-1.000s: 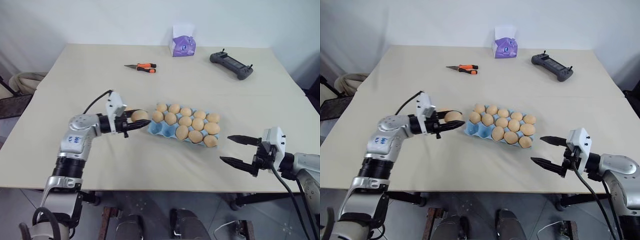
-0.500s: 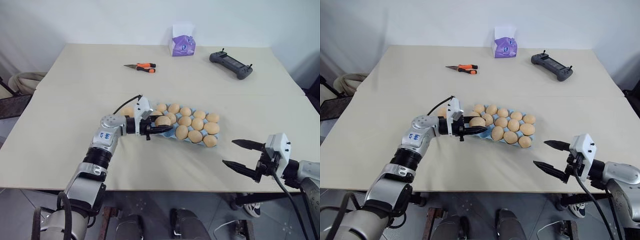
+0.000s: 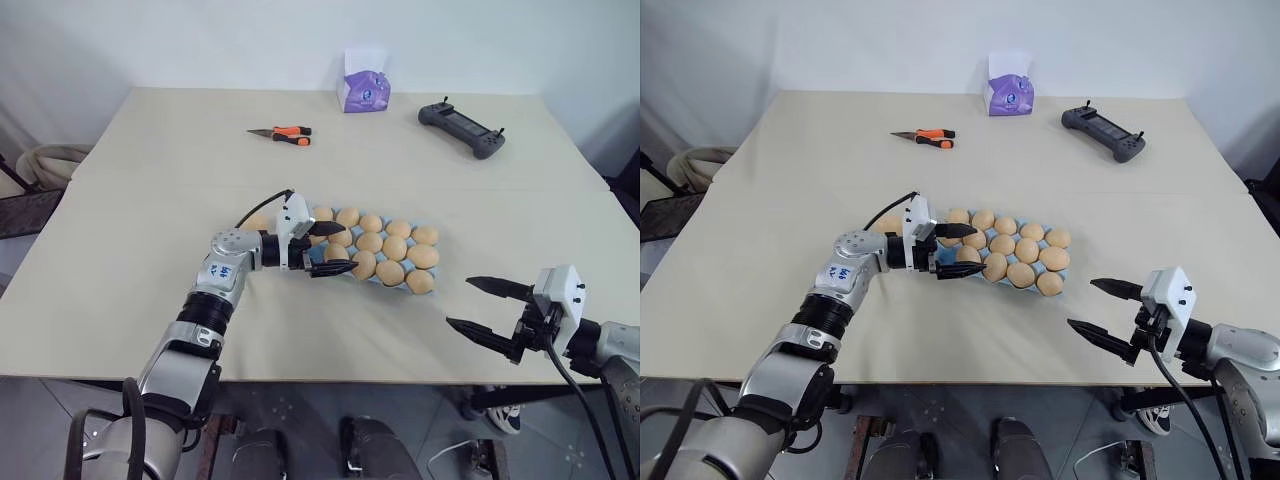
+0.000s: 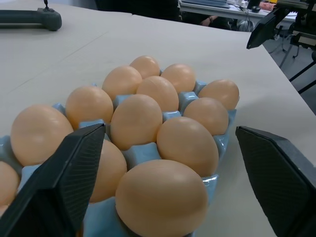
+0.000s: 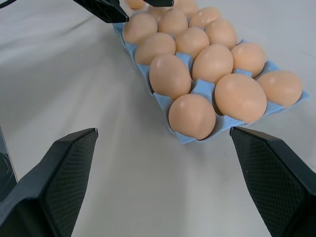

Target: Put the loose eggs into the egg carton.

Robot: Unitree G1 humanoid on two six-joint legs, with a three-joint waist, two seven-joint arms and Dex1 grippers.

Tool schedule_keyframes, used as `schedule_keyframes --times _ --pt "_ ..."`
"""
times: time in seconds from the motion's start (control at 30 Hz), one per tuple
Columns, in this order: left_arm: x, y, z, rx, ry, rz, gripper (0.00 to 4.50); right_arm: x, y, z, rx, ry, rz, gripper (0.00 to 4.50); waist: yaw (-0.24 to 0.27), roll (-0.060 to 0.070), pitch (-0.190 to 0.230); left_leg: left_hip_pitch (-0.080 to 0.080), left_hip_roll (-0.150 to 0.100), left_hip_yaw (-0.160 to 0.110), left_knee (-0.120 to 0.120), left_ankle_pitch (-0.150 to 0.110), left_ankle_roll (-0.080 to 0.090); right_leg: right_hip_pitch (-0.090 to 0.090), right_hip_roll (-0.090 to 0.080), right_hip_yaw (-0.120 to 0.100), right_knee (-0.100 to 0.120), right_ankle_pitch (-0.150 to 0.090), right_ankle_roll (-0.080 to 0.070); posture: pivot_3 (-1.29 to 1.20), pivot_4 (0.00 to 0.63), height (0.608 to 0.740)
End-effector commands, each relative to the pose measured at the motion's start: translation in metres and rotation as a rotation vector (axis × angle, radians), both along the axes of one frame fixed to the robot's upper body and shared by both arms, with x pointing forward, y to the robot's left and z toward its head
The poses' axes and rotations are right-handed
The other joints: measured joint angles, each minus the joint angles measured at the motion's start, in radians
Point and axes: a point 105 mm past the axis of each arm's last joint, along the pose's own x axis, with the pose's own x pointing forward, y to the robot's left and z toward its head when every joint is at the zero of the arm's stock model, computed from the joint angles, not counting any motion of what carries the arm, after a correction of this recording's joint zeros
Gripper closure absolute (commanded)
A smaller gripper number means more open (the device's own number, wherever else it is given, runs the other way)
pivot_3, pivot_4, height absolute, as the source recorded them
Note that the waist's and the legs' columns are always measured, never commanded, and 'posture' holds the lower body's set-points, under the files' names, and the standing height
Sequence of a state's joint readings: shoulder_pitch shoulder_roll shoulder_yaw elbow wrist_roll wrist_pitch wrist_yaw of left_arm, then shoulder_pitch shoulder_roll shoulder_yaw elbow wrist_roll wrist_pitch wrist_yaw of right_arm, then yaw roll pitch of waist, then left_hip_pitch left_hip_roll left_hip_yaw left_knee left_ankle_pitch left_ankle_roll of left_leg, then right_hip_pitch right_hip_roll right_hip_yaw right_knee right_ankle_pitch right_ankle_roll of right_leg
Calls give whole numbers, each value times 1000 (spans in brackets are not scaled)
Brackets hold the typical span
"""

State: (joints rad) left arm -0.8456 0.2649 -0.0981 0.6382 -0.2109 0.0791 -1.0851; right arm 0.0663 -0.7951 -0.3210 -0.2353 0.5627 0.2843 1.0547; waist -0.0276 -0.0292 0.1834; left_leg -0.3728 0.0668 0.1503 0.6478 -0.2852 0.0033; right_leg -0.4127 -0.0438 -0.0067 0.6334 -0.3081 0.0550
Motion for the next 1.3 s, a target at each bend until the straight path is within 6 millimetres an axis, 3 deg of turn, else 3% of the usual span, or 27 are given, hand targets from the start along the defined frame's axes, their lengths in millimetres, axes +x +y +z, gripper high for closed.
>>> schedule_keyframes --times 0.03,0.17,0.3,0.53,0.8,1.07,1.17,1.3 --pt "0 15 30 -39 -102 43 18 -1 3 11 10 -48 18 0 0 0 0 0 0 0 0 0 0 0 0 0 0 0 0 0 150 740" --pt "2 32 45 -55 -164 118 18 1 4 11 12 -47 26 0 1 0 0 0 0 0 0 0 0 0 0 0 1 0 0 0 150 740" --pt "1 76 59 -85 -217 261 18 3 5 11 11 -44 39 0 -5 0 0 1 0 0 0 0 0 0 0 1 2 0 0 0 150 740" --pt "-11 141 54 -131 -220 528 18 5 7 10 18 -37 58 0 1 0 0 2 1 0 0 1 -1 0 -1 1 4 0 -1 0 150 740" --pt "-52 195 24 -152 -137 739 18 7 8 11 27 -41 86 0 -1 0 0 2 0 0 -1 1 0 0 -3 0 3 0 -1 0 150 740" --pt "-80 234 8 -147 -81 896 18 8 8 15 43 -55 120 0 -1 0 0 2 0 -1 -1 -2 -5 0 -3 0 4 -1 -2 0 150 740" --pt "-83 237 6 -149 -74 912 18 10 8 15 41 -53 123 0 1 0 0 2 0 -1 -1 -2 -5 0 -4 0 3 -1 -2 0 150 740" --pt "-77 227 3 -155 -64 877 18 13 9 15 38 -50 130 0 0 0 0 2 0 -1 -2 -3 -4 0 -5 -1 3 -1 -3 0 150 740"
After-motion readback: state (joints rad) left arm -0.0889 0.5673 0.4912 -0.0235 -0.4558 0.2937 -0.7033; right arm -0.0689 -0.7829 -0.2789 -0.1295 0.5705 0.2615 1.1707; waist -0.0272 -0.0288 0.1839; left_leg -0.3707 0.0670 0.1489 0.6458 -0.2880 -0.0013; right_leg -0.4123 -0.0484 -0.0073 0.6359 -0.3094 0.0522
